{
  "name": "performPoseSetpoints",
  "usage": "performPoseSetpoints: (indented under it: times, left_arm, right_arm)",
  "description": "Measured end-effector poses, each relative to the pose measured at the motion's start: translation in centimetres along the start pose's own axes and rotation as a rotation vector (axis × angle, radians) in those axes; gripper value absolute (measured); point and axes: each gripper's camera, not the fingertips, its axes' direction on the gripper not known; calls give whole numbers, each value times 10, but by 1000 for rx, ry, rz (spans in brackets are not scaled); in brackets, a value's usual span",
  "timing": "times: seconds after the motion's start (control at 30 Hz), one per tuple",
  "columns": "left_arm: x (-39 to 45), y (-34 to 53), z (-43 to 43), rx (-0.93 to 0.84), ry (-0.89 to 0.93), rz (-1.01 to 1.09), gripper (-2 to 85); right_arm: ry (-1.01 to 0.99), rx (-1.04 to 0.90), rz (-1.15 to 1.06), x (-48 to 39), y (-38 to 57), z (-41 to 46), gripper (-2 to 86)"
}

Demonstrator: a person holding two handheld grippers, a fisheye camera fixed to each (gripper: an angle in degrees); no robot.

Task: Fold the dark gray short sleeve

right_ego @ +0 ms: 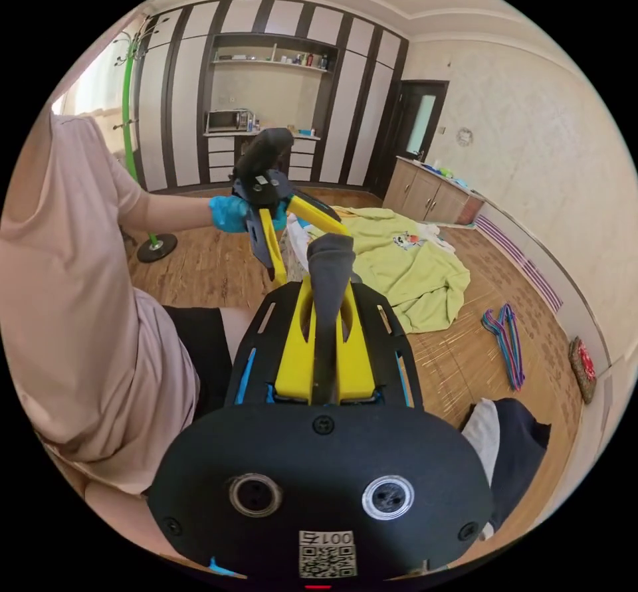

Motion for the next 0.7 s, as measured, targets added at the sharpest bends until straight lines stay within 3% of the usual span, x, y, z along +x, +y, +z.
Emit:
performPoseSetpoints:
  times: [0.17, 0.27, 0.37, 0.5, 0.7]
  left_arm:
    - [41, -27, 40, -99, 27, 174, 235]
    - [73, -29, 62, -157, -96, 235, 174]
    - [99, -26, 70, -79, -224, 230, 105]
    - [120, -35, 67, -31, -157, 177, 42]
    - [135, -66, 55, -3, -53, 120, 19]
  right_arm:
    - [10, -32, -29, 2, 13, -22, 17]
    - [16, -19, -28, -3, 26, -40, 19]
    - [29, -28, -34, -7, 42, -58, 21]
    - [148, -70, 64, -2, 73, -86, 25]
    - [256, -126, 298, -12, 126, -115, 32]
